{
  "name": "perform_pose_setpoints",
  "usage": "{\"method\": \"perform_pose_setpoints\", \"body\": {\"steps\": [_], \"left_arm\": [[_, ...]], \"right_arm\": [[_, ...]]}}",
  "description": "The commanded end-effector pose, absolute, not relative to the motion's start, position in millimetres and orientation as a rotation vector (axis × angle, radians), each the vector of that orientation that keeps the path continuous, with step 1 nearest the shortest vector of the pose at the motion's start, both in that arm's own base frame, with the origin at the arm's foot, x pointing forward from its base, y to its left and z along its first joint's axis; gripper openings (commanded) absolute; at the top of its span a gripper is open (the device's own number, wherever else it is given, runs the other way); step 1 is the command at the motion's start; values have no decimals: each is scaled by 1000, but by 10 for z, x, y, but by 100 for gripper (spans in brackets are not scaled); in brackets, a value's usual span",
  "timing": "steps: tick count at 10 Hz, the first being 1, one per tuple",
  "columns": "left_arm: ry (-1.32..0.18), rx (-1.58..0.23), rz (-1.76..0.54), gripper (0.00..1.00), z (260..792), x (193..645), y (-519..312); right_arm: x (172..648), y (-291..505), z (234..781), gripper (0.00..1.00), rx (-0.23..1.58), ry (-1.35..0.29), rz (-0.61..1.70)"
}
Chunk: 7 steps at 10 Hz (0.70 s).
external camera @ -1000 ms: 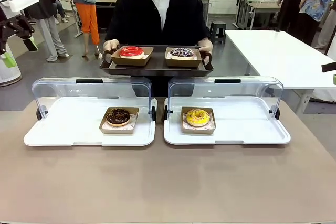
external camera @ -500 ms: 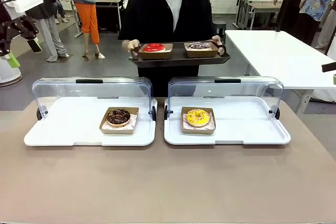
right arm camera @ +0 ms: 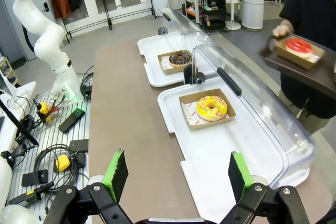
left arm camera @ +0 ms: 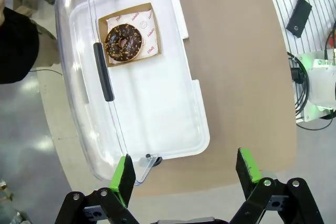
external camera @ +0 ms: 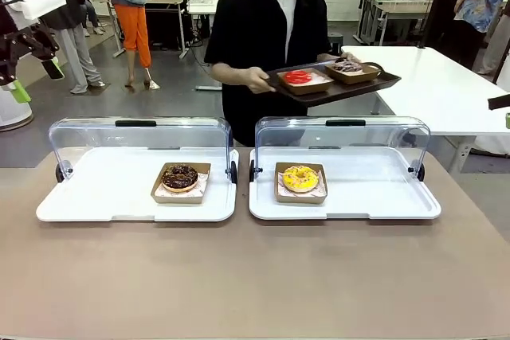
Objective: Provide the desired donut to the person.
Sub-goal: Place the picked Paper togo box onto the Handle tray extended by the person.
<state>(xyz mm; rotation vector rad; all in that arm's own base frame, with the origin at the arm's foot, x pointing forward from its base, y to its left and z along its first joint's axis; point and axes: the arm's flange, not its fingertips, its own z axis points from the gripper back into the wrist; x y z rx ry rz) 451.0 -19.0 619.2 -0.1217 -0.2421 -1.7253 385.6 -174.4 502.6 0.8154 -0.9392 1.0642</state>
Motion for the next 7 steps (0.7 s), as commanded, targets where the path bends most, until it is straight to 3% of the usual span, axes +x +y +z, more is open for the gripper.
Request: {"method": "perform_pose_setpoints", "body": {"steps": [1,6,7], "left_arm": [[-242,-114,-1720,100,6218,4532,-197],[-242,-122,-1725,100,6192,4510,-190],[-328,-309,-1725,100,6339,4704,83]], "right_arm": [[3851,-1741,5017,100,818,-940,1062],[3851,-1741,5017,100,818,-940,1062],[3851,-1741,5017,100,818,-940,1062]]}}
